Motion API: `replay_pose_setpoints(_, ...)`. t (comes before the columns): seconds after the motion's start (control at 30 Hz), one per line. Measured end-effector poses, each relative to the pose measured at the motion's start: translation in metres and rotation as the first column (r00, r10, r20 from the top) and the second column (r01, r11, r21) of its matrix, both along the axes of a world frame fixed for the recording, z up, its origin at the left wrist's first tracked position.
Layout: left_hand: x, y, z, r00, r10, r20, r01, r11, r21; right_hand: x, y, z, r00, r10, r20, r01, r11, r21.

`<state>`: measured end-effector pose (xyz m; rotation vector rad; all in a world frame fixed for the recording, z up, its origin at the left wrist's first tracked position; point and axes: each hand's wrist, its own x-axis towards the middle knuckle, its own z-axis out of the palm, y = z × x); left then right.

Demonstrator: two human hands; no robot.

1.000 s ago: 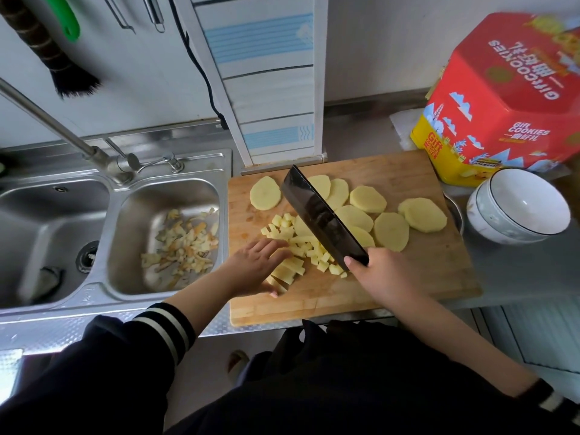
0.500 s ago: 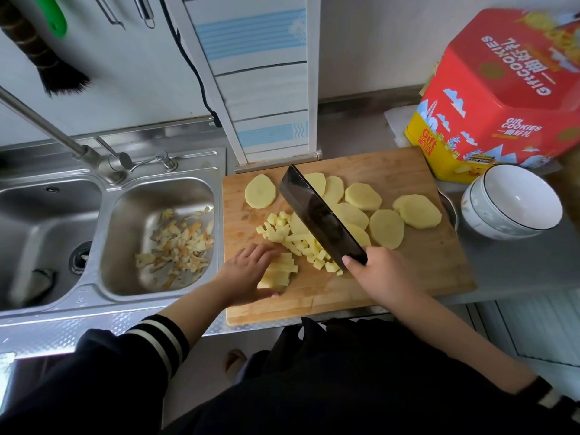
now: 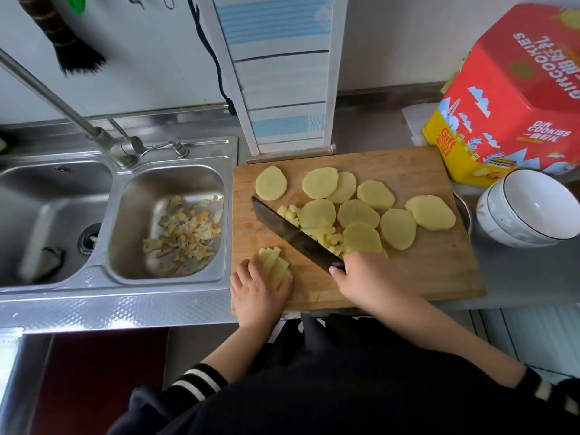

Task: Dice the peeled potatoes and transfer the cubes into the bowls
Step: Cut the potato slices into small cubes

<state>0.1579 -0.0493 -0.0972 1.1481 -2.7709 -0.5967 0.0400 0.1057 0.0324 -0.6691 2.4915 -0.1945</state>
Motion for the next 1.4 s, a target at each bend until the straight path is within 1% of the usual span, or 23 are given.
replay_pose_setpoints(0.07,0.003,0.002,-0.001,1.000,-0.011,-0.023,0.011,1.000,-0.005,0.004,-0.001,-0.002,0.999,0.039,0.011,-0.039,0.999,0.031)
replay_pose_setpoints(0.1,0.006,0.000,-0.004,0.997,-0.054,-0.059,0.052,0.998,-0.033,0.006,-0.002,-0.004,0.999,0.050,0.021,-0.051,0.998,0.042)
replay_pose_setpoints(0.2,0.012,-0.008,-0.010,0.947,-0.270,-0.175,0.244,0.957,-0.157,0.009,-0.002,-0.010,0.998,0.061,0.029,-0.063,0.995,0.077)
replay_pose_setpoints(0.23,0.013,-0.011,-0.013,0.923,-0.333,-0.191,0.297,0.935,-0.193,0.008,-0.002,-0.013,0.998,0.061,0.023,-0.062,0.994,0.088)
replay_pose_setpoints(0.3,0.012,-0.013,-0.017,0.900,-0.392,-0.191,0.352,0.912,-0.212,0.007,-0.001,-0.018,0.998,0.062,0.024,-0.064,0.992,0.106)
replay_pose_setpoints(0.4,0.012,-0.011,-0.022,0.904,-0.383,-0.190,0.354,0.919,-0.171,0.006,-0.001,-0.022,0.997,0.073,0.031,-0.076,0.989,0.123)
replay_pose_setpoints(0.47,0.011,-0.008,-0.023,0.910,-0.364,-0.198,0.336,0.928,-0.161,0.006,-0.002,-0.023,0.996,0.086,0.035,-0.090,0.988,0.129)
replay_pose_setpoints(0.6,0.007,-0.005,-0.021,0.912,-0.362,-0.193,0.339,0.930,-0.141,0.004,-0.005,-0.027,0.989,0.116,0.092,-0.128,0.983,0.133)
replay_pose_setpoints(0.67,0.004,-0.005,-0.021,0.915,-0.353,-0.196,0.333,0.934,-0.128,0.002,-0.005,-0.027,0.988,0.127,0.086,-0.138,0.982,0.131)
replay_pose_setpoints(0.77,0.005,-0.005,-0.021,0.911,-0.355,-0.209,0.333,0.933,-0.135,0.000,-0.005,-0.027,0.990,0.125,0.069,-0.133,0.982,0.135)
replay_pose_setpoints(0.9,0.006,-0.010,-0.017,0.920,-0.346,-0.184,0.318,0.933,-0.166,0.000,-0.005,-0.030,0.991,0.114,0.067,-0.122,0.983,0.135)
replay_pose_setpoints(0.97,0.009,-0.014,-0.015,0.932,-0.322,-0.166,0.296,0.942,-0.160,0.000,-0.005,-0.032,0.992,0.108,0.068,-0.117,0.985,0.129)
replay_pose_setpoints(1.03,0.013,-0.015,-0.014,0.944,-0.261,-0.201,0.240,0.963,-0.124,-0.001,-0.006,-0.032,0.992,0.107,0.070,-0.115,0.985,0.128)
replay_pose_setpoints(1.13,0.017,-0.015,-0.011,0.956,-0.135,-0.259,0.135,0.991,-0.021,-0.003,-0.008,-0.033,0.990,0.117,0.073,-0.125,0.986,0.114)
replay_pose_setpoints(1.23,0.013,-0.023,-0.005,0.958,-0.062,-0.281,0.090,0.992,0.088,-0.006,-0.009,-0.034,0.989,0.120,0.089,-0.128,0.987,0.094)
replay_pose_setpoints(1.3,0.008,-0.028,0.002,0.958,-0.015,-0.288,0.052,0.991,0.121,-0.008,-0.008,-0.036,0.989,0.123,0.086,-0.130,0.988,0.080)
replay_pose_setpoints(1.33,0.007,-0.030,0.006,0.951,0.032,-0.306,0.013,0.990,0.143,-0.008,-0.007,-0.036,0.988,0.128,0.082,-0.134,0.988,0.074)
replay_pose_setpoints(1.4,0.004,-0.033,0.013,0.922,0.191,-0.335,-0.120,0.967,0.223,-0.009,-0.006,-0.036,0.988,0.131,0.087,-0.137,0.988,0.067)
